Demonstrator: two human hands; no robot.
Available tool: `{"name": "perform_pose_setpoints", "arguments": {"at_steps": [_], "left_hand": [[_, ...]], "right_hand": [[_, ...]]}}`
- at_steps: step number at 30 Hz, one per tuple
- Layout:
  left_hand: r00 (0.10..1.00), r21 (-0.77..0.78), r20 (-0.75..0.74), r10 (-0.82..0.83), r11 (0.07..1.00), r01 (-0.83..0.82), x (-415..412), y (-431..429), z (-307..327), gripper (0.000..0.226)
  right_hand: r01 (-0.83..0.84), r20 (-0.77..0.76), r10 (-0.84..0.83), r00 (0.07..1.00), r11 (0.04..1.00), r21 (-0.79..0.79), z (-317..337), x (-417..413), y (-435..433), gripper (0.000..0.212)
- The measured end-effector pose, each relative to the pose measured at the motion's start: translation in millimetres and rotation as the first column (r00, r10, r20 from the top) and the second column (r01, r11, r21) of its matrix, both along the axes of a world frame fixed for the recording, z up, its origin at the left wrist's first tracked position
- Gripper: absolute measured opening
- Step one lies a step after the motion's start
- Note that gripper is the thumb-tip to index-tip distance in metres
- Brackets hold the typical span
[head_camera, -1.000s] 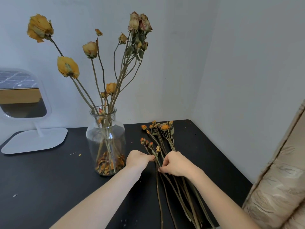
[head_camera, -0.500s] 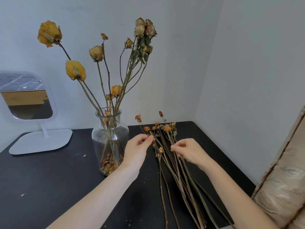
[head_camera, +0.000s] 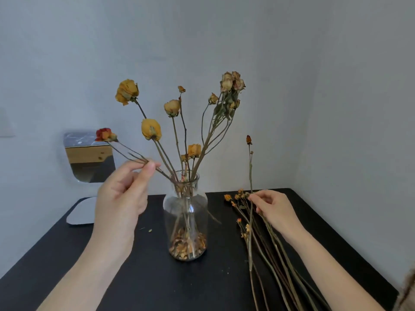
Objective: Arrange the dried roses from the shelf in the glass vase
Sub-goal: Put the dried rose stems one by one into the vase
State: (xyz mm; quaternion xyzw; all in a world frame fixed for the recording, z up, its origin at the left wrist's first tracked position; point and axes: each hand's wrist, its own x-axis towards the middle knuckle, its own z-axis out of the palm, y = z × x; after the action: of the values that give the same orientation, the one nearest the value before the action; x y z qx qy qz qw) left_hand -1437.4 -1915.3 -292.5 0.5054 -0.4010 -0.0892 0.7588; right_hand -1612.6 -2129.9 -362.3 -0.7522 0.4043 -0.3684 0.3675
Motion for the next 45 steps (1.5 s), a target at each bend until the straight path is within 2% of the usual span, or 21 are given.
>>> {"name": "perform_pose_setpoints", "arguments": {"at_steps": [8, 18, 24, 28, 32, 35, 39, 42, 45], "left_hand": [[0.974, -0.226, 0.033, 0.226, 0.951, -0.212, 28, 14, 42, 0.015], [0.899, -0.276, 0.188, 0.396, 0.900, -0.338, 38, 5, 68, 0.010], [0.862, -0.200, 0.295, 0.412, 0.909, -0.366, 40, -16, 56, 0.011], [0.872, -0.118, 0.334, 0.358, 0.934, -0.338, 45, -29, 45, 0.012], [0.856, 0.048, 0.446, 0.260, 0.948, -0.313, 45, -42, 36, 0.016], [0.837, 0.196, 0.514, 0.188, 0.924, -0.328, 46, -51, 28, 0.011], [0.848, 0.347, 0.519, 0.106, 0.881, -0.322, 48, -60, 8, 0.010], [0.850, 0.342, 0.511, 0.125, 0.878, -0.335, 46, -60, -11, 0.004], [0.846, 0.247, 0.469, 0.256, 0.881, -0.403, 42, -58, -36, 0.016]], "right_hand": [[-0.019, 0.001, 0.019, 1.000, 1.000, 0.002, 4, 19, 7, 0.024], [-0.022, -0.019, 0.021, 1.000, 0.999, -0.023, 7, 17, 8, 0.027], [-0.017, -0.018, 0.016, 1.000, 0.999, -0.031, 6, 14, 6, 0.021], [-0.019, -0.018, 0.018, 1.000, 0.999, -0.037, 5, 14, 5, 0.016], [-0.029, -0.030, 0.028, 0.999, 0.999, -0.042, 3, 16, 6, 0.011], [-0.043, -0.026, 0.042, 0.999, 0.998, -0.041, 2, 18, 8, 0.006], [-0.060, -0.020, 0.060, 0.998, 0.997, -0.040, 3, 20, 12, 0.006], [-0.061, -0.015, 0.061, 0.998, 0.997, -0.037, 4, 21, 13, 0.006], [-0.055, -0.018, 0.054, 0.998, 0.998, -0.033, 4, 22, 14, 0.009]]}}
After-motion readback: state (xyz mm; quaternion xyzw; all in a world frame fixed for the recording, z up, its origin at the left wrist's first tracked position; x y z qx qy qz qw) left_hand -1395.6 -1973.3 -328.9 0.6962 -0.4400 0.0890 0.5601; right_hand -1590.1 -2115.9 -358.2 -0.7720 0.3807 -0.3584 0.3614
